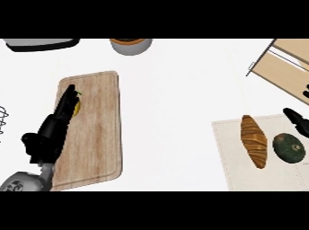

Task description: Pick the squash from the placemat and place it in the tiered shelf

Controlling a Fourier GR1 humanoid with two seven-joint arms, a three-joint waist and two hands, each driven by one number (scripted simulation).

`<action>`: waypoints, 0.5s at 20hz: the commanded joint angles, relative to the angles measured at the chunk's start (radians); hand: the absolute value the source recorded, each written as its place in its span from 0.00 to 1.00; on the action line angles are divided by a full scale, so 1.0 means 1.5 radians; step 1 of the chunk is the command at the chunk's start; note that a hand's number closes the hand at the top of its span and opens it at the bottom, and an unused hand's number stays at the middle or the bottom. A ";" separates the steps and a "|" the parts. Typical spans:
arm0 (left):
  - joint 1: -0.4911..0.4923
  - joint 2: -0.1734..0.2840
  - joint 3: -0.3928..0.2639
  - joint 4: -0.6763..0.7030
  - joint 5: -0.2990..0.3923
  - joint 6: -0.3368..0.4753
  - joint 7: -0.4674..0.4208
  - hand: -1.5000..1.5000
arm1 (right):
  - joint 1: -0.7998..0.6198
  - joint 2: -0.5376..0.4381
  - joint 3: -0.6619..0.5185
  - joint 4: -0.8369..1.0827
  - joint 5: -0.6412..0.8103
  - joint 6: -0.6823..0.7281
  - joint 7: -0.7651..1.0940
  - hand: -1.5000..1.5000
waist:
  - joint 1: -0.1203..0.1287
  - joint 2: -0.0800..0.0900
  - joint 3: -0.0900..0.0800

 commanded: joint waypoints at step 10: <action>-0.025 -0.013 -0.017 0.025 -0.021 -0.024 0.015 0.50 | 0.191 0.095 -0.326 0.200 -0.085 -0.021 -0.385 0.00 | 0.051 -0.005 -0.004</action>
